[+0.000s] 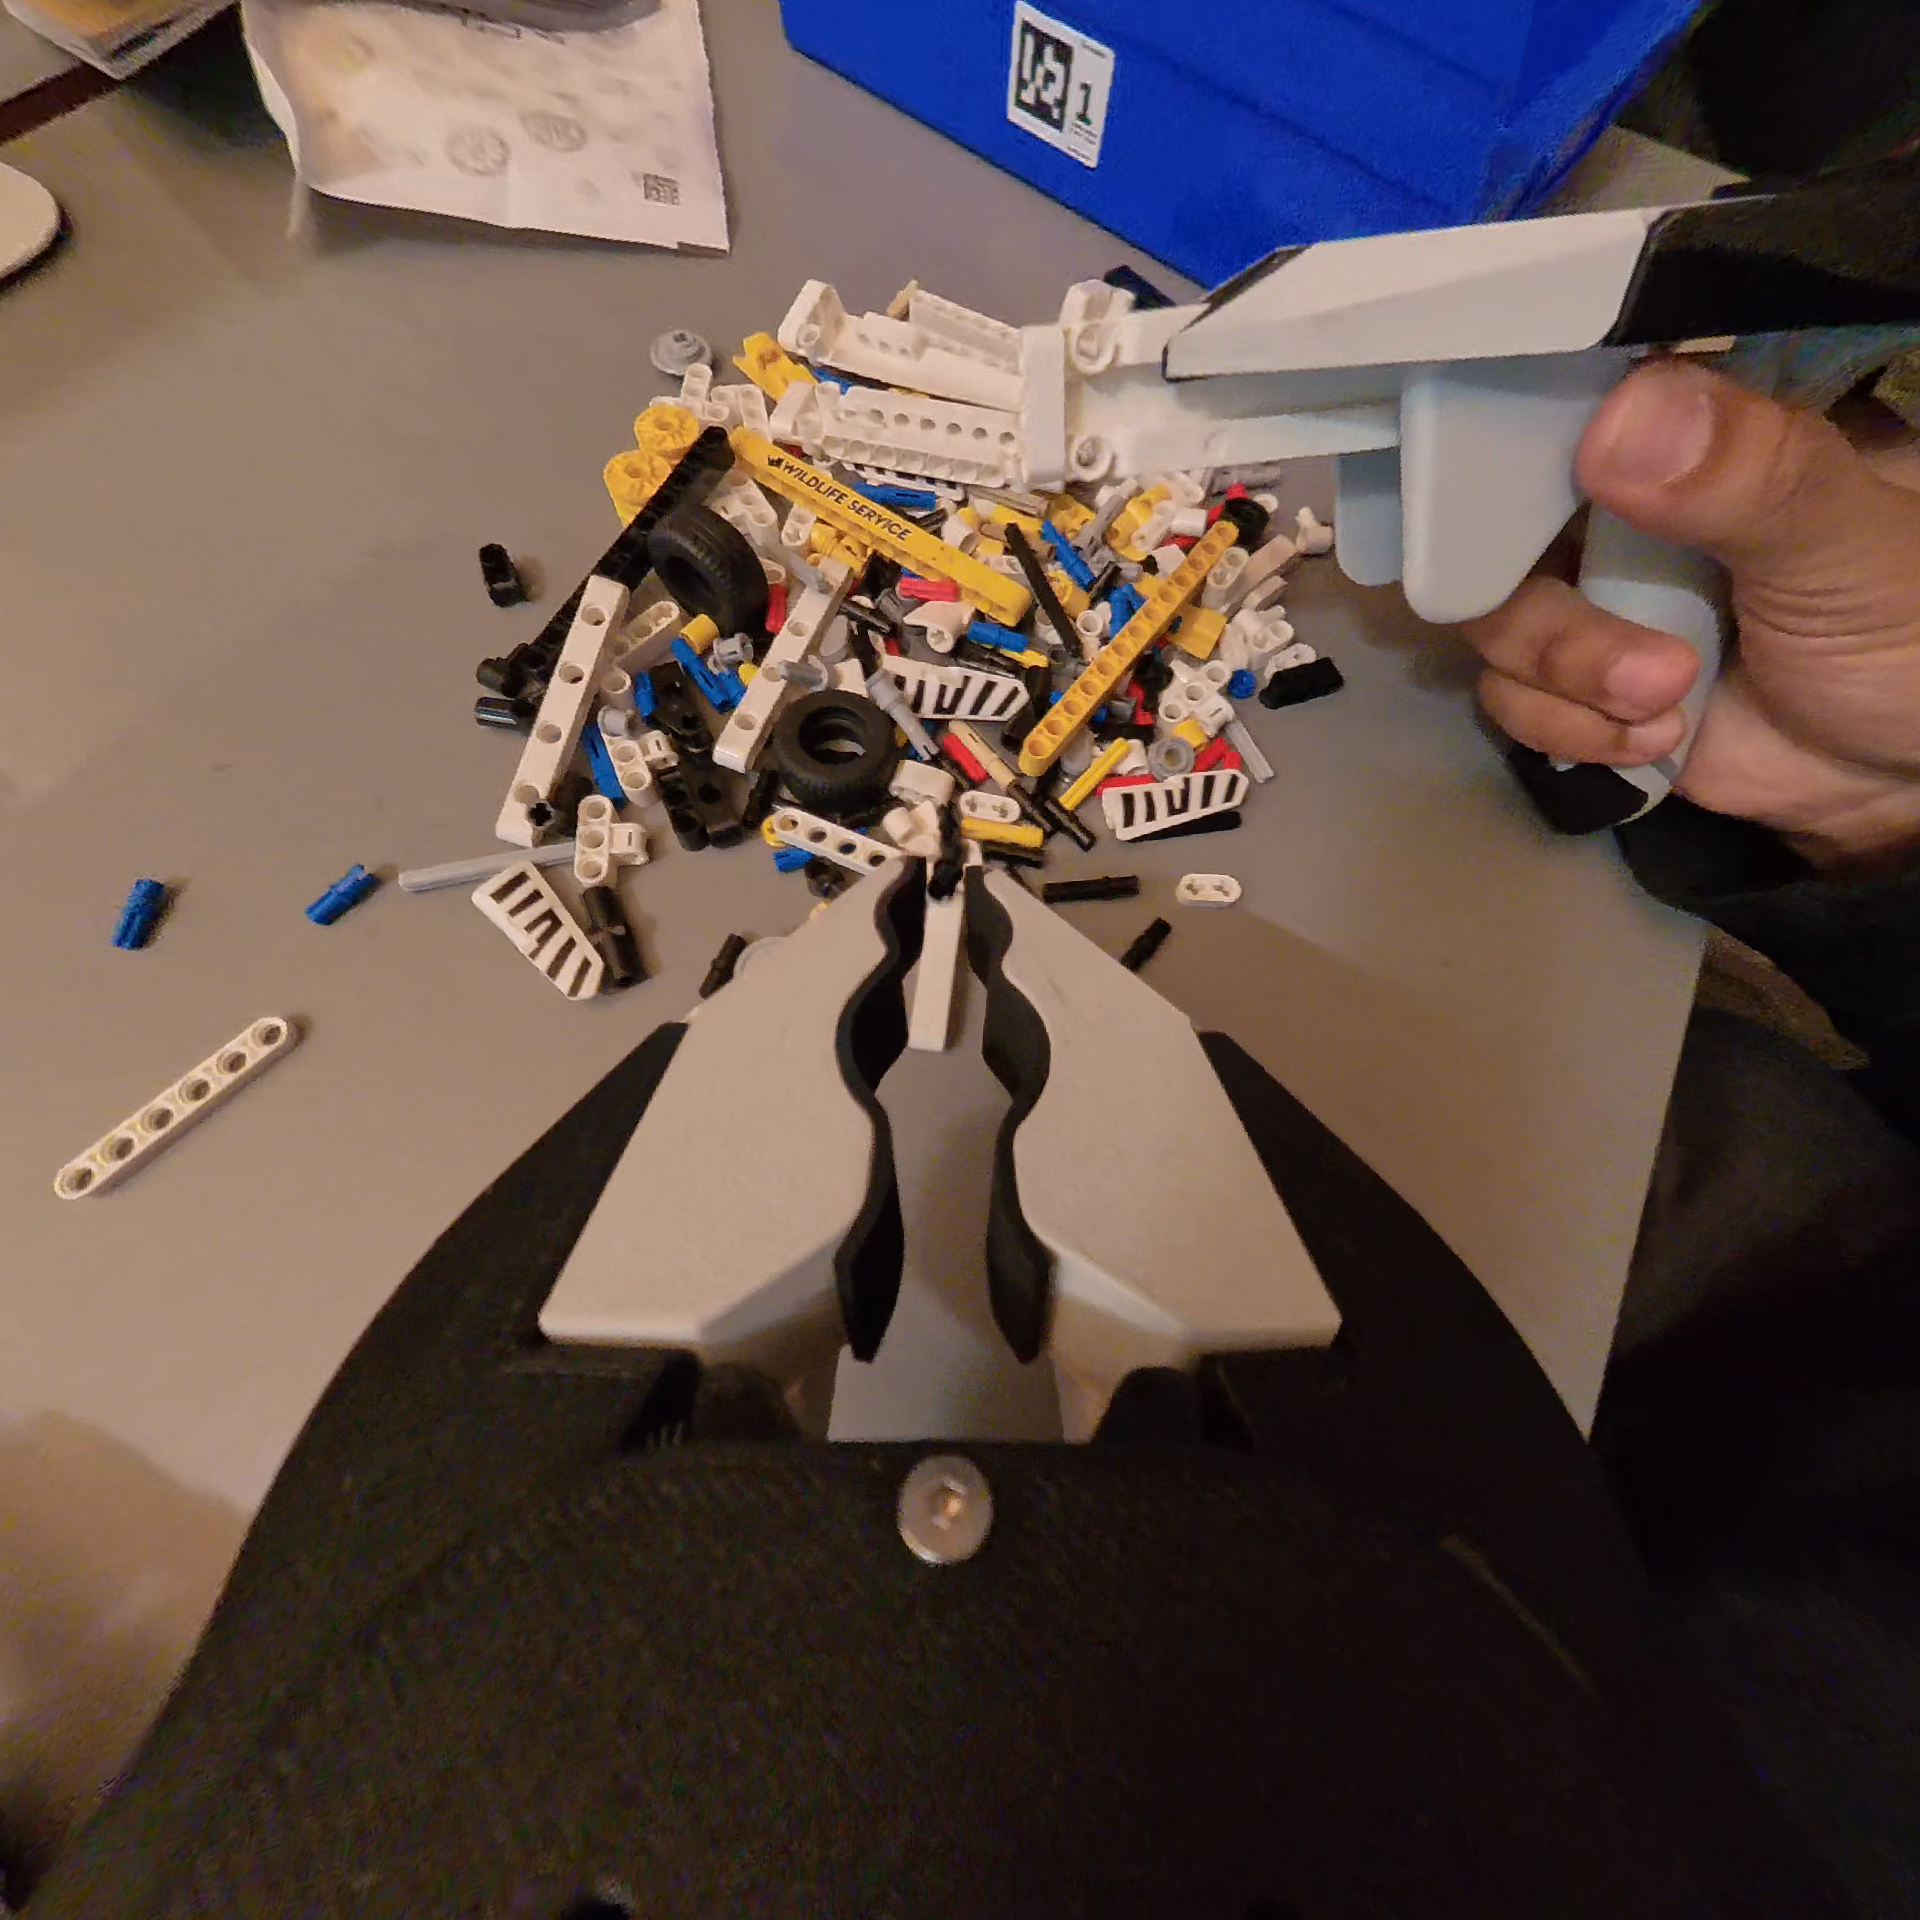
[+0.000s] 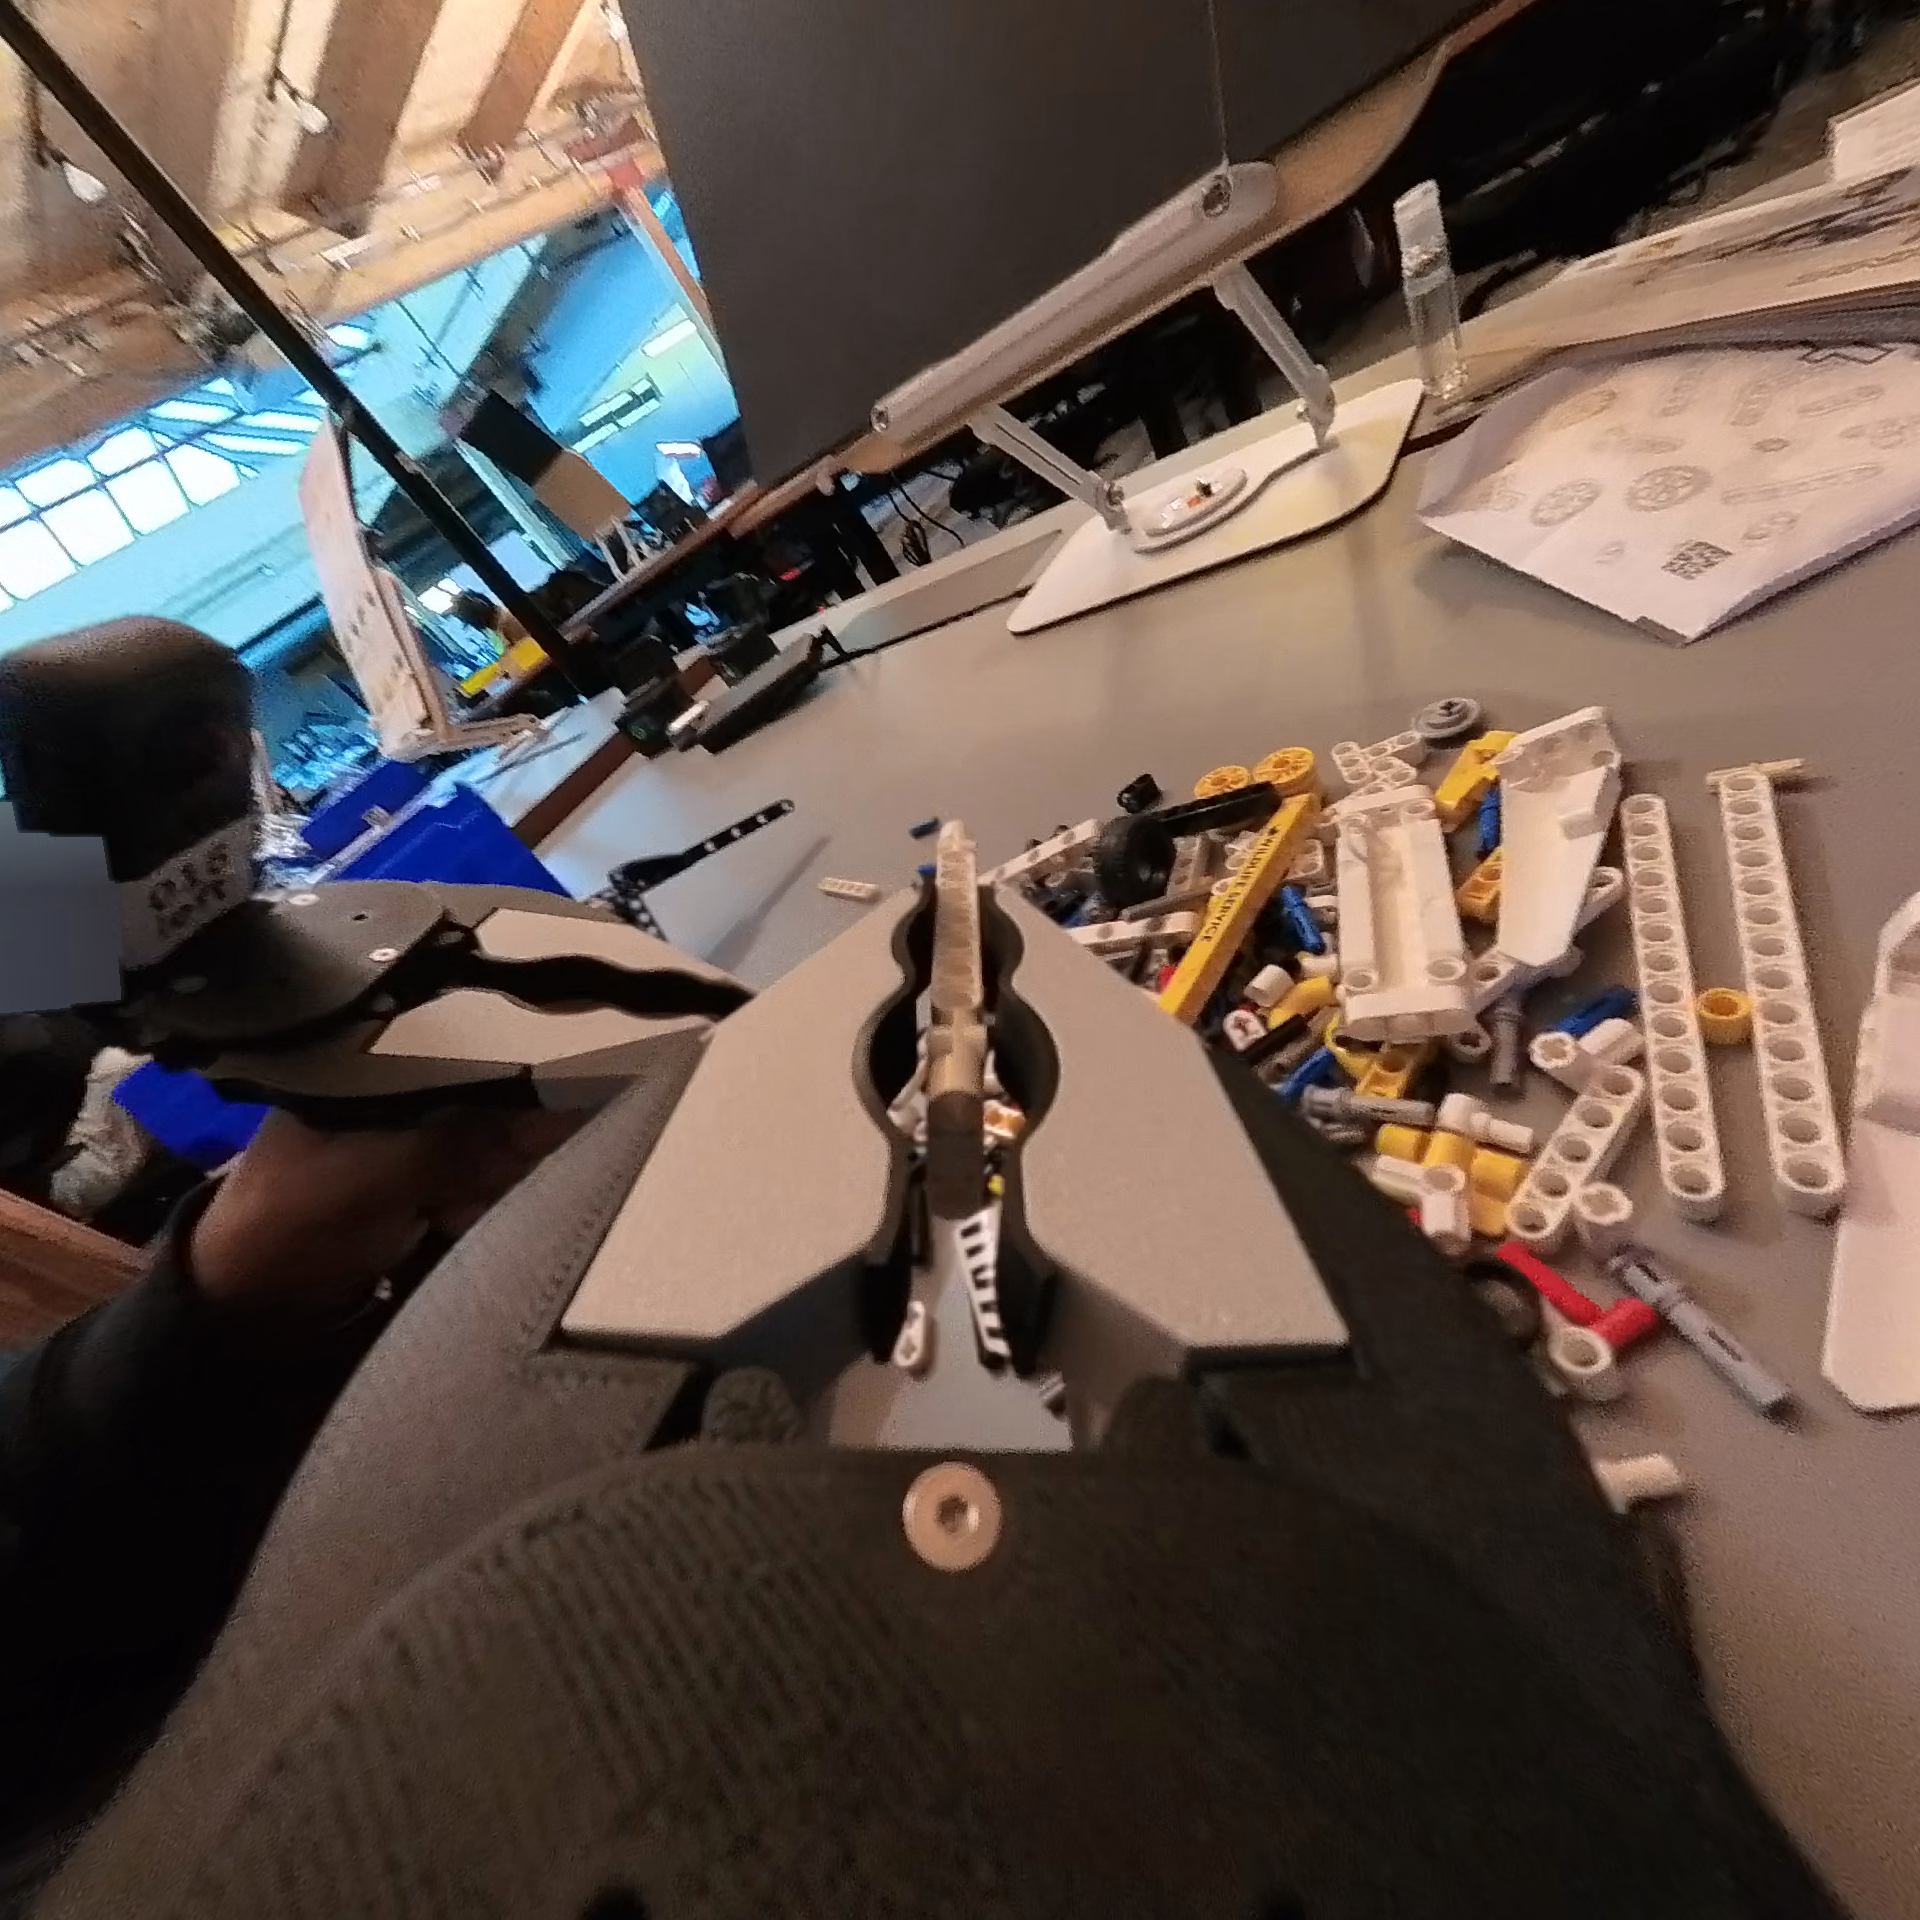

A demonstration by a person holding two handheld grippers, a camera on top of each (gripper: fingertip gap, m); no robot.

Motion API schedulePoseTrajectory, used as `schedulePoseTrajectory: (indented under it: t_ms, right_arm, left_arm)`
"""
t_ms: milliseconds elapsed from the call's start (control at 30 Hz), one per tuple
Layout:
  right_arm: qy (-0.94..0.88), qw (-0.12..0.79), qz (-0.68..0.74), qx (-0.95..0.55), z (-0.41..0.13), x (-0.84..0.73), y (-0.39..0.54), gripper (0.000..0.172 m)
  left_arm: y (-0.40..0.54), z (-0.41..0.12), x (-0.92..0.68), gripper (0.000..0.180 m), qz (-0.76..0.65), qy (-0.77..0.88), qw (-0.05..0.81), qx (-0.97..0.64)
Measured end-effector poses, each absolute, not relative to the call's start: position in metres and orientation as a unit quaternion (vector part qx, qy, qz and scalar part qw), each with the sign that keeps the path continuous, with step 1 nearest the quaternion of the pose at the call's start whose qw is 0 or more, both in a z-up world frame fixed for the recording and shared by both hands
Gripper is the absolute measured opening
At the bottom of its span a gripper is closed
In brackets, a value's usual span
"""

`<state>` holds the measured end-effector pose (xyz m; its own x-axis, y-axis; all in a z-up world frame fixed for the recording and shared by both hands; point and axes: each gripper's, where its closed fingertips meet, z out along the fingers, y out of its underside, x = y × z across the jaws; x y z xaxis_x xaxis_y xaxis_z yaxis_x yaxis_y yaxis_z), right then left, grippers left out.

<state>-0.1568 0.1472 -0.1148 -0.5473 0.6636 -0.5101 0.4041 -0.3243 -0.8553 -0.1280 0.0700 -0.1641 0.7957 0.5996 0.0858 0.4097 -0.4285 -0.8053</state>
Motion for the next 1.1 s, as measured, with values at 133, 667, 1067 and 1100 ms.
schedulePoseTrajectory:
  t_ms: [133, 667, 1067, 1100]
  right_arm:
    - [-0.592, 0.120, 0.635, -0.482, -0.117, -0.174, 0.152, 0.005]
    - [-0.636, 0.271, 0.504, -0.518, -0.131, -0.219, 0.191, 0.042]
    - [-0.836, 0.143, 0.482, -0.219, -0.170, -0.080, 0.075, 0.018]
    - [-0.841, 0.129, 0.478, -0.219, -0.173, -0.077, 0.073, 0.017]
  left_arm:
    - [0.063, -0.164, -0.135, 0.015, 0.106, -0.315, 0.446, -0.831]
    - [0.037, -0.168, -0.094, 0.017, 0.052, -0.315, 0.477, -0.819]
    - [0.066, -0.202, -0.062, 0.027, 0.016, -0.250, 0.409, -0.877]
    - [0.066, -0.203, -0.062, 0.025, 0.019, -0.248, 0.405, -0.880]
